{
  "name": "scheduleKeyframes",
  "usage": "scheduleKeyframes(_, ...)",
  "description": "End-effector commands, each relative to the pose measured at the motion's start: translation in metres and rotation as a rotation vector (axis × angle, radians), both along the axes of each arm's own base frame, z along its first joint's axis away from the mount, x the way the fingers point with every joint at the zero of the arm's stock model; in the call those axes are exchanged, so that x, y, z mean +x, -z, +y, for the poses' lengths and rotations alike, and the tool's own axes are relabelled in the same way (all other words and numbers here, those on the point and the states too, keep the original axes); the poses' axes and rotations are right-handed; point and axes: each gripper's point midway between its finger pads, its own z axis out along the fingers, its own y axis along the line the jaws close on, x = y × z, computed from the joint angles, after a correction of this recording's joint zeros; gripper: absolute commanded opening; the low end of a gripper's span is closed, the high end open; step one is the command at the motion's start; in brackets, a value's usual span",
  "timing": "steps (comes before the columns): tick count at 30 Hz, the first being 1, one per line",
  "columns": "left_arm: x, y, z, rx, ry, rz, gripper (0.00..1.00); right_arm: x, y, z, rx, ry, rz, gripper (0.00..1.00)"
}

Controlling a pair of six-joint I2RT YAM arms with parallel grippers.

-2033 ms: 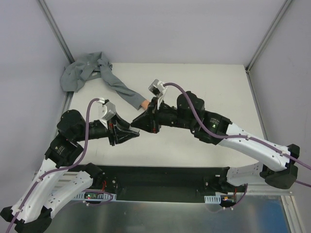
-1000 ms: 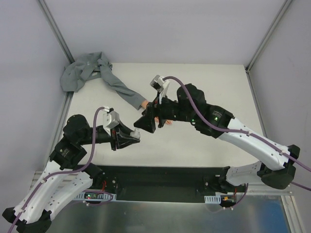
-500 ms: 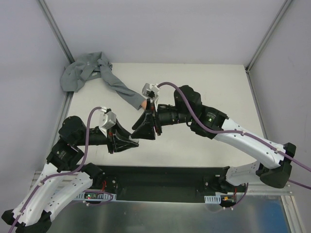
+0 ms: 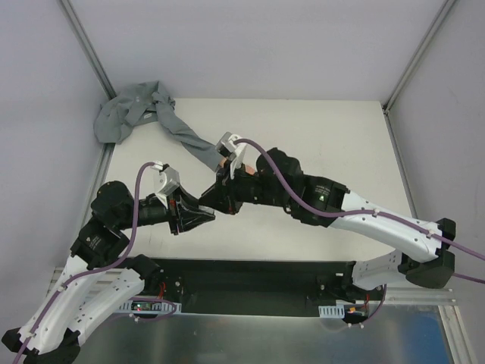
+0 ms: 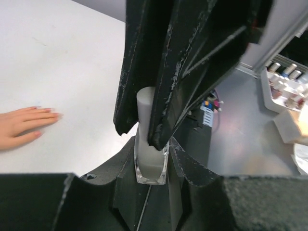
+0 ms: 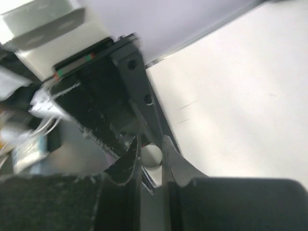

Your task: Paint the nails

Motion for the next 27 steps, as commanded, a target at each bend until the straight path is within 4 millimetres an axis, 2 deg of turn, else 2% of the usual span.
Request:
scheduleKeyframes(1,0.041,-0.021,0.012,-0.006,-0.205,-0.205,0.00,0.048,0.017,-0.023,-0.143,0.625,0.007,0.00)
scheduleKeyframes(3,0.047,-0.017,0.012,0.016,-0.225,-0.215,0.00,0.048,0.016,-0.029,-0.161,0.701,-0.046,0.01)
scheduleKeyframes(6,0.050,-0.013,0.012,0.024,-0.233,-0.199,0.00,0.046,0.005,-0.023,-0.127,0.669,-0.060,0.01)
scheduleKeyframes(7,0.048,-0.012,0.013,0.022,-0.235,-0.198,0.04,0.045,0.009,-0.023,-0.135,0.651,-0.082,0.01)
scheduleKeyframes(9,0.044,-0.008,0.014,0.021,-0.223,-0.189,0.22,0.044,-0.003,-0.025,-0.082,0.626,-0.092,0.01)
scheduleKeyframes(10,0.041,-0.008,0.015,0.014,-0.222,-0.192,0.31,0.045,0.001,-0.027,-0.096,0.617,-0.117,0.01)
scheduleKeyframes(11,0.039,-0.005,0.016,0.015,-0.222,-0.186,0.48,0.046,-0.004,-0.032,-0.081,0.614,-0.122,0.01)
scheduleKeyframes(13,0.030,-0.004,0.020,0.009,-0.210,-0.192,0.59,0.055,-0.003,-0.043,-0.077,0.632,-0.120,0.01)
scheduleKeyframes(14,0.028,-0.001,0.021,0.012,-0.213,-0.190,0.66,0.059,0.009,-0.047,-0.097,0.640,-0.122,0.01)
scheduleKeyframes(15,0.025,0.003,0.023,0.023,-0.209,-0.182,0.68,0.068,0.004,-0.061,-0.072,0.676,-0.121,0.01)
scheduleKeyframes(16,0.019,0.003,0.025,0.019,-0.201,-0.190,0.69,0.073,0.007,-0.068,-0.075,0.698,-0.130,0.01)
scheduleKeyframes(17,0.015,0.002,0.026,0.018,-0.194,-0.194,0.71,0.080,0.028,-0.075,-0.112,0.717,-0.148,0.01)
scheduleKeyframes(18,0.012,0.004,0.028,0.024,-0.190,-0.187,0.72,0.092,0.028,-0.092,-0.100,0.767,-0.153,0.01)
scheduleKeyframes(20,0.008,-0.001,0.032,0.008,-0.204,-0.192,0.74,0.107,0.045,-0.110,-0.100,0.842,-0.154,0.01)
scheduleKeyframes(21,0.007,-0.001,0.033,0.004,-0.211,-0.189,0.90,0.121,0.071,-0.133,-0.138,0.916,-0.151,0.01)
scheduleKeyframes(22,0.006,-0.003,0.036,-0.006,-0.230,-0.184,0.91,0.128,0.085,-0.146,-0.155,0.961,-0.154,0.01)
scheduleKeyframes(23,0.006,-0.004,0.037,-0.008,-0.238,-0.180,0.91,0.140,0.087,-0.159,-0.118,1.041,-0.171,0.01)
scheduleKeyframes(24,0.007,-0.004,0.038,-0.011,-0.250,-0.178,0.92,0.141,0.124,-0.176,-0.172,1.072,-0.177,0.01)
scheduleKeyframes(26,0.010,-0.004,0.040,-0.012,-0.275,-0.165,0.92,0.155,0.140,-0.191,-0.128,1.152,-0.168,0.01)
scheduleKeyframes(27,0.011,-0.003,0.041,-0.009,-0.281,-0.159,0.92,0.154,0.171,-0.201,-0.171,1.169,-0.153,0.01)
